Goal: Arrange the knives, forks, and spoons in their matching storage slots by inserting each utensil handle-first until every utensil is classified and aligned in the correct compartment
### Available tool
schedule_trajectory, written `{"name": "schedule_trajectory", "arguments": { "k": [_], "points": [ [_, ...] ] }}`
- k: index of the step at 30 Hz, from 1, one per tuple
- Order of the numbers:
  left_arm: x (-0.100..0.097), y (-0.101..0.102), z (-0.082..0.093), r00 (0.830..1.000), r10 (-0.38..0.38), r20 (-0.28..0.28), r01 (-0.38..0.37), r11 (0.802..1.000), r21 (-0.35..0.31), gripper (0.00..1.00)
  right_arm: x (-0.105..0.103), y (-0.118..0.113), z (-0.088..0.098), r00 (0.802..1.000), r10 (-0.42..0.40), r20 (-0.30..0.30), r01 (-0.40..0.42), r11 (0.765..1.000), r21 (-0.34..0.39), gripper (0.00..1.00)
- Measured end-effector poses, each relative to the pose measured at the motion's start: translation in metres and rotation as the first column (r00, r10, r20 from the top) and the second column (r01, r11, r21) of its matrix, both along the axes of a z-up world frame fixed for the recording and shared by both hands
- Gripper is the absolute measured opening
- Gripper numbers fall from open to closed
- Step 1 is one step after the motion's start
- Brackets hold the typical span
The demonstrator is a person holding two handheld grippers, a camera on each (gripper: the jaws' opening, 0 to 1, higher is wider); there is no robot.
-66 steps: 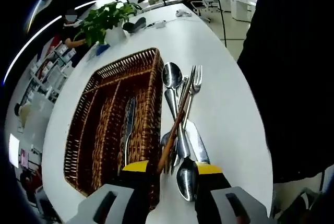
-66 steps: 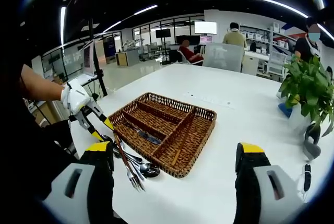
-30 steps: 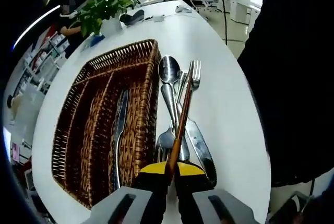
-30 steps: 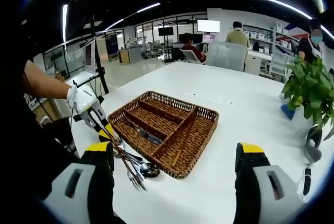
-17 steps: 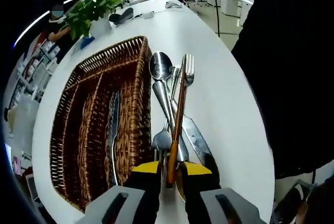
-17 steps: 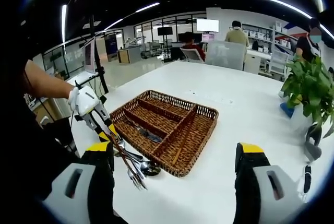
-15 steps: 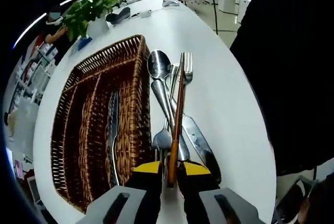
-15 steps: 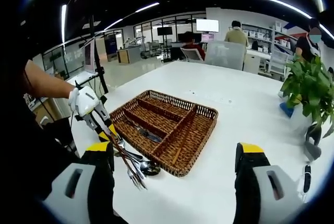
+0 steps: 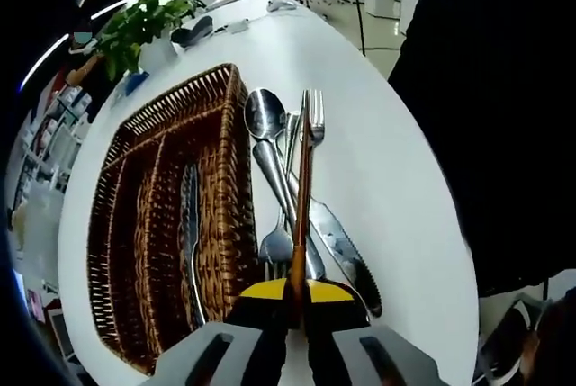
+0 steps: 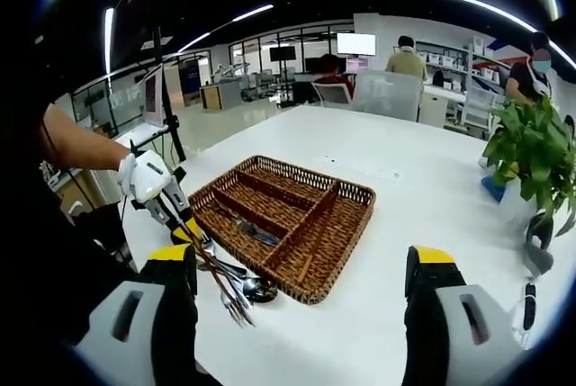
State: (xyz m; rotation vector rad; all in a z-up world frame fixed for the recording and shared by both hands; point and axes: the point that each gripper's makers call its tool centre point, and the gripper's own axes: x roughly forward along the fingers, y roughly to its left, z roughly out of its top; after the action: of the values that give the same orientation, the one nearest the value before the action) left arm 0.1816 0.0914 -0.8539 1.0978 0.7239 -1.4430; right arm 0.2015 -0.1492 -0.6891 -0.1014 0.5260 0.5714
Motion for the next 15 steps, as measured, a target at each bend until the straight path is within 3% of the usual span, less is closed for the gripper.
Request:
{"name": "schedule_trajectory", "arguments": {
  "k": [4,6,15],
  "points": [
    [0.002,-0.001,0.008,0.999,0.038,-0.009,-0.038,0.999,-0.031,0.04,0.0,0.0,0.0,1.0,-0.001,0.0,0.001,1.0,-0.001,0.98],
    [-0.004,-0.002,0.012,0.996,0.064,-0.056,-0.066,0.997,-0.043,0.04,0.001,0.0,0.0,1.0,0.001,0.0,-0.001,1.0,0.002,0.98],
    [-0.015,-0.004,0.024,0.982,0.117,-0.148,-0.13,0.989,-0.076,0.03,0.001,0.004,0.003,1.0,0.013,0.009,-0.013,1.0,0.004,0.98]
  ]
}}
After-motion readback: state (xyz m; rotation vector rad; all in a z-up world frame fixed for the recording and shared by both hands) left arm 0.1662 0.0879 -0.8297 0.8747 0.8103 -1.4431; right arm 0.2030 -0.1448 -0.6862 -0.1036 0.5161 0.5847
